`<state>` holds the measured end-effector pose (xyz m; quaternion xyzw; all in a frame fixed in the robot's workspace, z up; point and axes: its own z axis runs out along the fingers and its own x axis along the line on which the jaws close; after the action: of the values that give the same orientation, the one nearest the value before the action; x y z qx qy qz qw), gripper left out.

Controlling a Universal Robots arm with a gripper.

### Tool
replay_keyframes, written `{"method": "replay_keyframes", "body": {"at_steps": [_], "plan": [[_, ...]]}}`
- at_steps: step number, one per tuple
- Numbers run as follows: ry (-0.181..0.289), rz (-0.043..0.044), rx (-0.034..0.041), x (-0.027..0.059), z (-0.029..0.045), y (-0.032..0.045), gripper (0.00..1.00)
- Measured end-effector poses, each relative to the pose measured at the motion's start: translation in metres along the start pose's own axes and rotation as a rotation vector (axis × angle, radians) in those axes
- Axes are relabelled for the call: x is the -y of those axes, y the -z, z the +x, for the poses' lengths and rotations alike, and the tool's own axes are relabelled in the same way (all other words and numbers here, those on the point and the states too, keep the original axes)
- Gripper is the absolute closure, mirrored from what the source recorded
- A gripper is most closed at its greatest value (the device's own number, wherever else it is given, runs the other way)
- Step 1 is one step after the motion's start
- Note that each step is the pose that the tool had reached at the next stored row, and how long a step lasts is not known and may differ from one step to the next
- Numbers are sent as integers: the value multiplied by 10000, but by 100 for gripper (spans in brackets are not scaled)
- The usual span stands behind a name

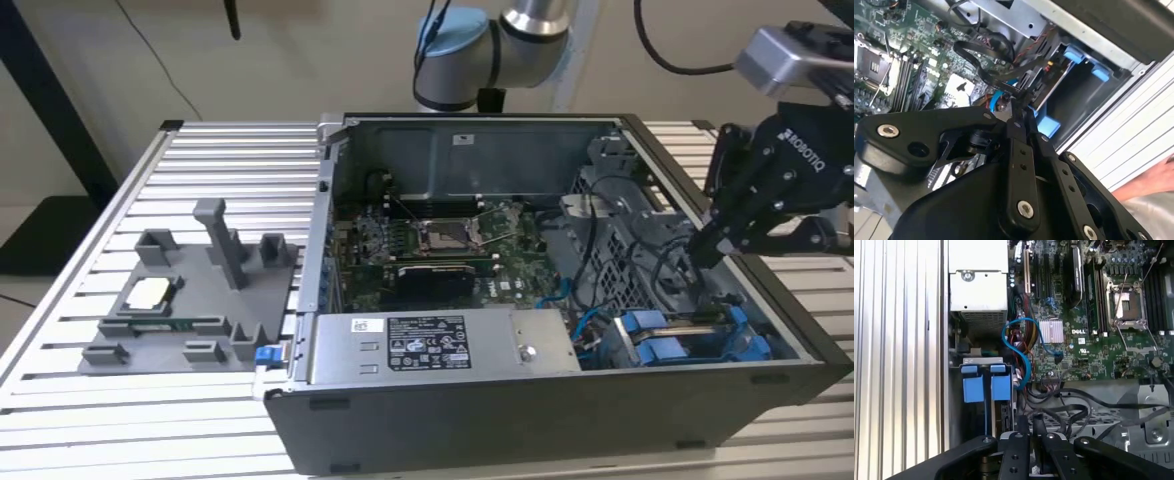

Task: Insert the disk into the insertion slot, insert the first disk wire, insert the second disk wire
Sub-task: 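Insert the second disk wire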

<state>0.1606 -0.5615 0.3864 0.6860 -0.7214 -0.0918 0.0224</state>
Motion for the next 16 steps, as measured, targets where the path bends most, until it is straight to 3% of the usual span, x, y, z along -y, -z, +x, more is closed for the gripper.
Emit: {"method": "replay_keyframes", "body": {"at_steps": [3,8,16], "plan": [[10,-3,62,-133,0,-21,84],[12,10,72,-317,59,-56,84],[30,8,75,-366,288,-91,84]]}}
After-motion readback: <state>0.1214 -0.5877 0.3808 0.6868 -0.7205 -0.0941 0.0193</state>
